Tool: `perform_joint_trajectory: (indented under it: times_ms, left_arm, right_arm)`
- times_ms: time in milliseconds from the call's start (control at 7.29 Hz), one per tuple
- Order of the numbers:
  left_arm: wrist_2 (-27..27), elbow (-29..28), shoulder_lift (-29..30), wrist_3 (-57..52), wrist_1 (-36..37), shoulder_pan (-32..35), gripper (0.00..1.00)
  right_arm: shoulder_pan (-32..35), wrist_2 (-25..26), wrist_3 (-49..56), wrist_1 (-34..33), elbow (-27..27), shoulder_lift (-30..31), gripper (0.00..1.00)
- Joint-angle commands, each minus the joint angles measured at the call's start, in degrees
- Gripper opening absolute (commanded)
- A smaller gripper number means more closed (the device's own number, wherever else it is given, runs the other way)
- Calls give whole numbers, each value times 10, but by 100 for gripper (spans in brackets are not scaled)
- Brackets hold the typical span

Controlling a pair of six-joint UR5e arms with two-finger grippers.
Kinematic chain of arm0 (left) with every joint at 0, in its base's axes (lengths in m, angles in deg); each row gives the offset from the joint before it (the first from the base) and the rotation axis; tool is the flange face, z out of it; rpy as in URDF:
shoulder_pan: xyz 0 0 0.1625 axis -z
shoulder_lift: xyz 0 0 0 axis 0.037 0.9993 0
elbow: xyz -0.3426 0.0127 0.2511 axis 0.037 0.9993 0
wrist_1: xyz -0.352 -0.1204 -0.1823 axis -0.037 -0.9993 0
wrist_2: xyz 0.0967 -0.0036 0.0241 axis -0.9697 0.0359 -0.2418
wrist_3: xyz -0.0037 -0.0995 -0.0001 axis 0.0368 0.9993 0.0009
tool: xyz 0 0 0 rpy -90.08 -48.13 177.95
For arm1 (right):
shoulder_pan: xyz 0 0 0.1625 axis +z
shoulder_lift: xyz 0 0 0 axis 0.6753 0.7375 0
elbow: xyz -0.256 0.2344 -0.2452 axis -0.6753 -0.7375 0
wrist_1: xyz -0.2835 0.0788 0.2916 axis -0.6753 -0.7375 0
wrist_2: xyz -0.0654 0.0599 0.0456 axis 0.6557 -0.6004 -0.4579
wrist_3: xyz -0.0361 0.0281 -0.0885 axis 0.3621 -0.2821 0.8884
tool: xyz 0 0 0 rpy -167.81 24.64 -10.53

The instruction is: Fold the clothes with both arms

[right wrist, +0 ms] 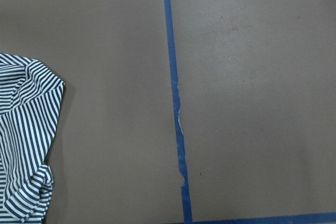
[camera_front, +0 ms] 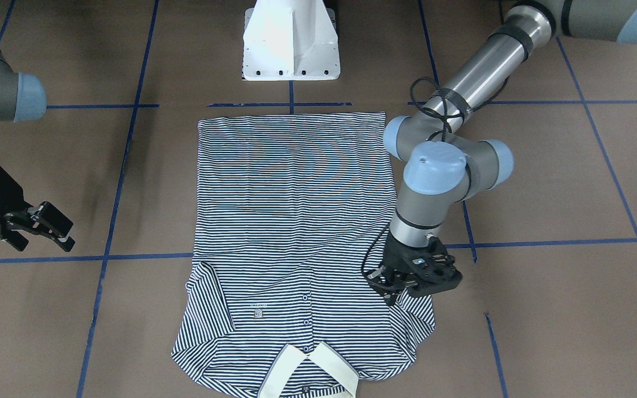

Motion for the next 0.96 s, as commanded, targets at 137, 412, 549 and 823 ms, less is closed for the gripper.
perform_joint_trajectory:
  times_ms: [137,412,549,823]
  left_arm:
    - [-25,-94,61,1,-24,-10,0]
    - [-21,-69,41,-41,-18,-3,3]
    - [-20,-5,-16,-54,-16,-3,17]
    - [-22,27,-47,-69,22,-5,34]
  right_arm:
    - [1,0,8,0,-4,-2,100]
    - [1,0,8,1,-4,-2,100]
    - [1,0,8,1,-4,-3,100]
    - [0,0,8,1,-3,-4,100]
